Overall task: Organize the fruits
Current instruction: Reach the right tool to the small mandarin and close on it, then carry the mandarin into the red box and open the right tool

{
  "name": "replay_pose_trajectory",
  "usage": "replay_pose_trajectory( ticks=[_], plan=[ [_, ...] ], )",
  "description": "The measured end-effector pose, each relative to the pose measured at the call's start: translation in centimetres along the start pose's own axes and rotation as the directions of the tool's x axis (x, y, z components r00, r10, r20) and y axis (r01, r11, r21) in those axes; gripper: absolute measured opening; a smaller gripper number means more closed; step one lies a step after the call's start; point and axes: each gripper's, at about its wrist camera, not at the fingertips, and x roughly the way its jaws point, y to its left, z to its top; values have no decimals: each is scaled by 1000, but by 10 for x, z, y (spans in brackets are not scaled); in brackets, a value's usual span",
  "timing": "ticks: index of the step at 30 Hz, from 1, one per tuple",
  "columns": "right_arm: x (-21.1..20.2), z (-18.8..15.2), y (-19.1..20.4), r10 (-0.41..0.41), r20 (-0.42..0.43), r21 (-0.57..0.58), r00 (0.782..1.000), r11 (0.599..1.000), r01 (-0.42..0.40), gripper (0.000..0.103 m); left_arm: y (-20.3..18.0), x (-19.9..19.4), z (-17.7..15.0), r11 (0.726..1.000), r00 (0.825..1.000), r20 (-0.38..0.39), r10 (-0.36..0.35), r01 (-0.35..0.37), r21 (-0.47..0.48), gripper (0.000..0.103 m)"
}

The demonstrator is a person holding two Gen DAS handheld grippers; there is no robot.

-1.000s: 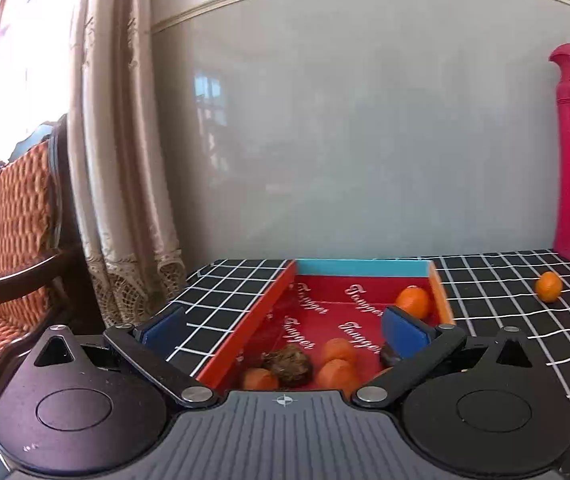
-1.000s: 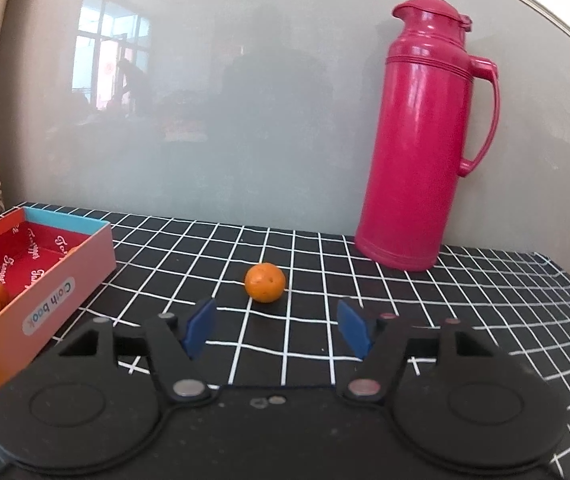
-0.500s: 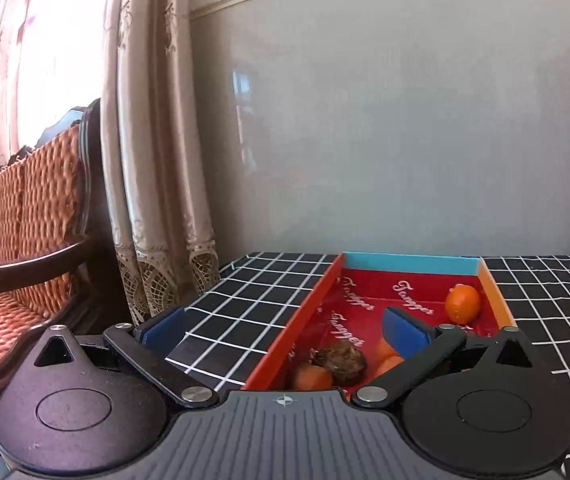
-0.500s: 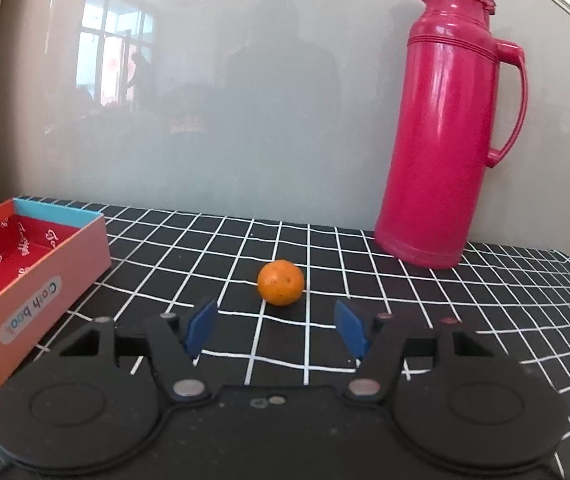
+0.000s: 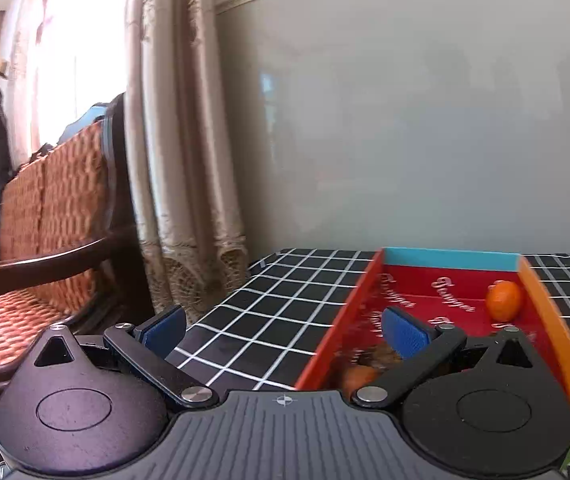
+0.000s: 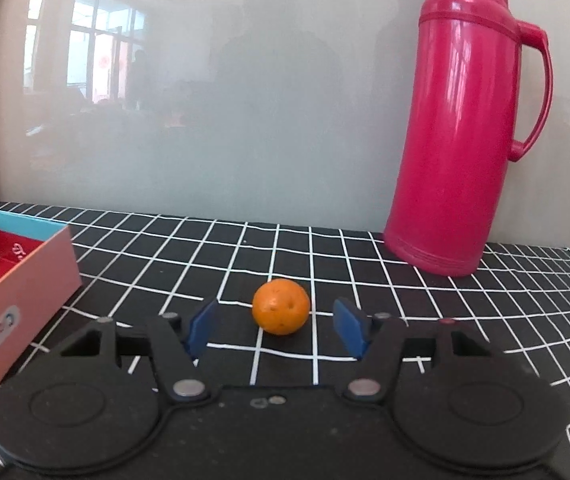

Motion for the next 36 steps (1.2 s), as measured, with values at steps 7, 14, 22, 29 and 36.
replay_pose_trajectory(
  ticks=[7,14,22,29,36],
  plan=[
    [16,2,3,1,-20,-8,1000,1000,-1,61,4,10,-2,999,999,-5,41,-41,-16,103],
    [24,4,6,-7,-37,-14,999,1000,6,58,7,26,-4,995,994,-54,93,-95,-36,103],
    [35,9,6,-9,-63,-16,998,1000,8,54,4,27,-2,994,993,-46,104,-106,-32,103],
    [47,12,6,-9,-103,-13,995,1000,8,38,9,27,-2,994,993,-41,107,-108,-30,103],
    [42,13,6,-17,-101,-13,995,1000,16,37,12,28,0,994,994,-50,97,-99,-44,103]
  ],
)
